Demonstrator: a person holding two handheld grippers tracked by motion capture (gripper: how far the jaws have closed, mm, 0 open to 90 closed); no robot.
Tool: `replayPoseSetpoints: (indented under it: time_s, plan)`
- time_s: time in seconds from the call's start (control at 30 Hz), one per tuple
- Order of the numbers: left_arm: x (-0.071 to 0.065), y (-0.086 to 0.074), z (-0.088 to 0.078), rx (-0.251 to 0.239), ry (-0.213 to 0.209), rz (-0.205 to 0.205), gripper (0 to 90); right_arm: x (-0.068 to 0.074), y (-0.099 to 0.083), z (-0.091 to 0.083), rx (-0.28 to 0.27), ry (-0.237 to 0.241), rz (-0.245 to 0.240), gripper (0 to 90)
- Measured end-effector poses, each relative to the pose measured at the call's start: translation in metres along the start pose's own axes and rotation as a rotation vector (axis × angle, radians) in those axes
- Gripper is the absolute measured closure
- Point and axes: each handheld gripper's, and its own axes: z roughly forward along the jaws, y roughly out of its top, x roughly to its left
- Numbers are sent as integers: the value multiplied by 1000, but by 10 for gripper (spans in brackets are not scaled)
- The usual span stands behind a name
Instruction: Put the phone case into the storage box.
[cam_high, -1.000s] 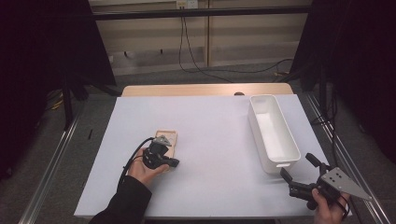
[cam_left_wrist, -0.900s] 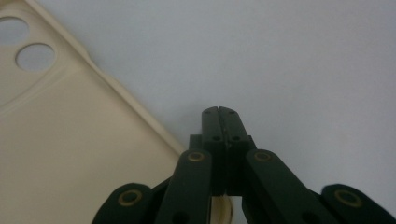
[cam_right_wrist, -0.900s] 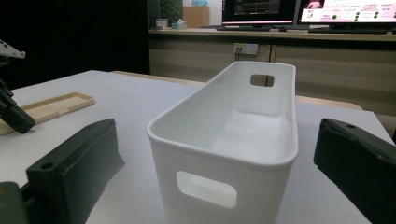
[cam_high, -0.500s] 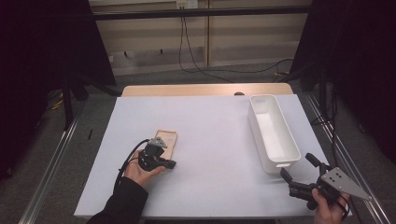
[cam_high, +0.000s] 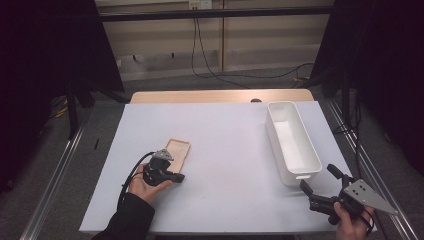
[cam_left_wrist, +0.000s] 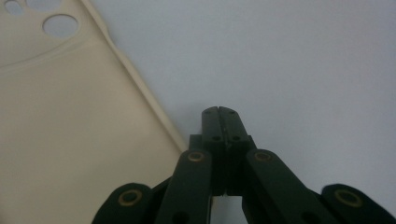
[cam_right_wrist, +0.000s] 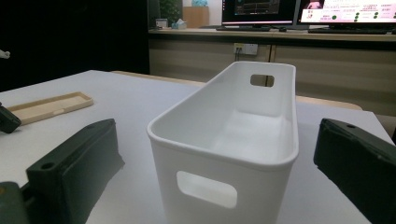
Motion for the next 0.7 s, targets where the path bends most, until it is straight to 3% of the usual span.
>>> replayPoseSetpoints:
  time_s: [0.43, 0.5, 0.7]
  plan:
    - [1, -3, -1, -28, -23, 5, 889, 0, 0, 0, -1, 1, 0, 0]
    - [0, -2, -2, -54, -40, 10, 881, 0, 0, 1, -1, 1, 2, 0]
    - [-3, 0, -9, -136, -19, 27, 837, 0, 0, 1, -1, 2, 2, 0]
